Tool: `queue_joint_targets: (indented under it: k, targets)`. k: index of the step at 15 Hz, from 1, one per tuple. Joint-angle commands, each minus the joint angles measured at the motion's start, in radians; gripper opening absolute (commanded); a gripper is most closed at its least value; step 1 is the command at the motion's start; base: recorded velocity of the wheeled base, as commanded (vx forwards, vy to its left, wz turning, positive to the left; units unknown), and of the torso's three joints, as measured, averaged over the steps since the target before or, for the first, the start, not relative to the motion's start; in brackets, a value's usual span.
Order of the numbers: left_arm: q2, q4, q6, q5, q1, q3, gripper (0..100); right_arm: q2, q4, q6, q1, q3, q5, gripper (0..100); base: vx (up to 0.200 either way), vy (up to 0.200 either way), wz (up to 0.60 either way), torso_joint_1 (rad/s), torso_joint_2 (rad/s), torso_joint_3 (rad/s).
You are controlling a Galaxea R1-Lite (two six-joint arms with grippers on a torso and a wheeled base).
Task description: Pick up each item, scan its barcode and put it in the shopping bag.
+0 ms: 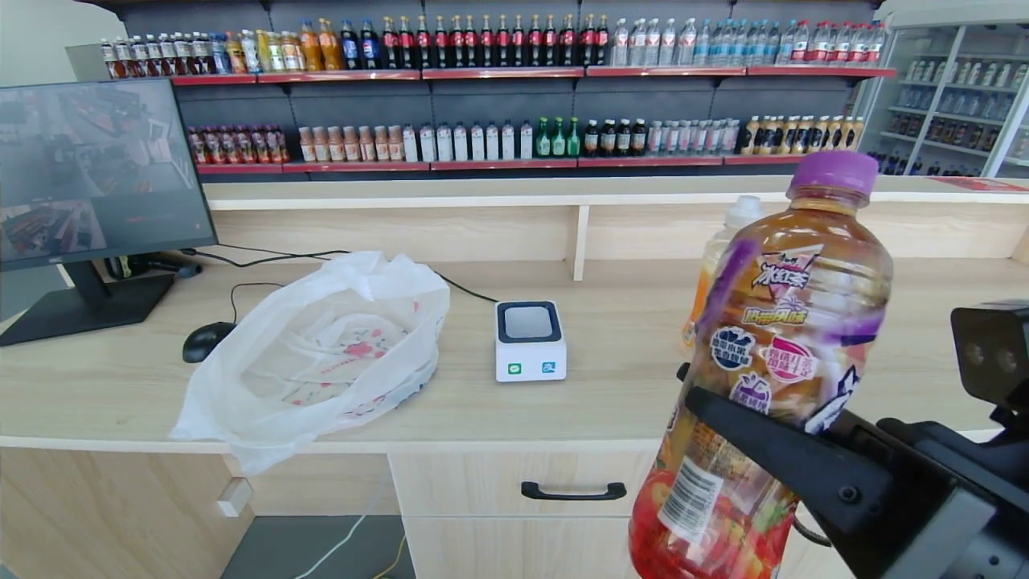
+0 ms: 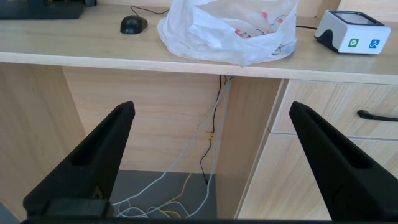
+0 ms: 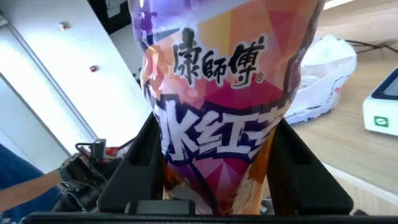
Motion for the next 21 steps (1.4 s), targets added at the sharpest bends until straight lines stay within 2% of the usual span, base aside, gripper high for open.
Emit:
queue_joint_targets:
  k: [1, 2, 5, 10, 15, 21]
  targets:
    - [0.000, -0.001, 0.000, 0.001, 0.000, 0.000, 100, 0.007, -0.001, 0.054, 0.079, -0.026, 0.001, 0, 0.000, 0.000, 0.00, 0.000, 0.00, 0.000]
    - [0.000, 0.001, -0.002, -0.001, 0.000, 0.000, 100, 0.007, -0.001, 0.097, 0.122, -0.035, 0.001, 0, 0.000, 0.000, 0.00, 0.000, 0.00, 0.000]
    - [0.000, -0.001, -0.002, 0.001, 0.000, -0.002, 100, 0.036, -0.001, 0.144, 0.167, -0.079, -0.001, 0, 0.000, 0.000, 0.00, 0.000, 0.00, 0.000]
    - [0.000, 0.001, 0.000, -0.001, 0.000, 0.000, 100, 0.061, -0.001, 0.233, 0.167, -0.162, -0.001, 0, 0.000, 0.000, 0.00, 0.000, 0.00, 0.000]
    - [0.000, 0.001, 0.000, 0.001, 0.000, 0.000, 100, 0.027, -0.001, 0.315, 0.167, -0.159, -0.001, 0, 0.000, 0.000, 0.00, 0.000, 0.00, 0.000]
    - [0.000, 0.001, -0.002, 0.001, 0.000, 0.000, 100, 0.027, -0.001, 0.319, 0.165, -0.150, -0.001, 0, 0.000, 0.000, 0.00, 0.000, 0.00, 0.000]
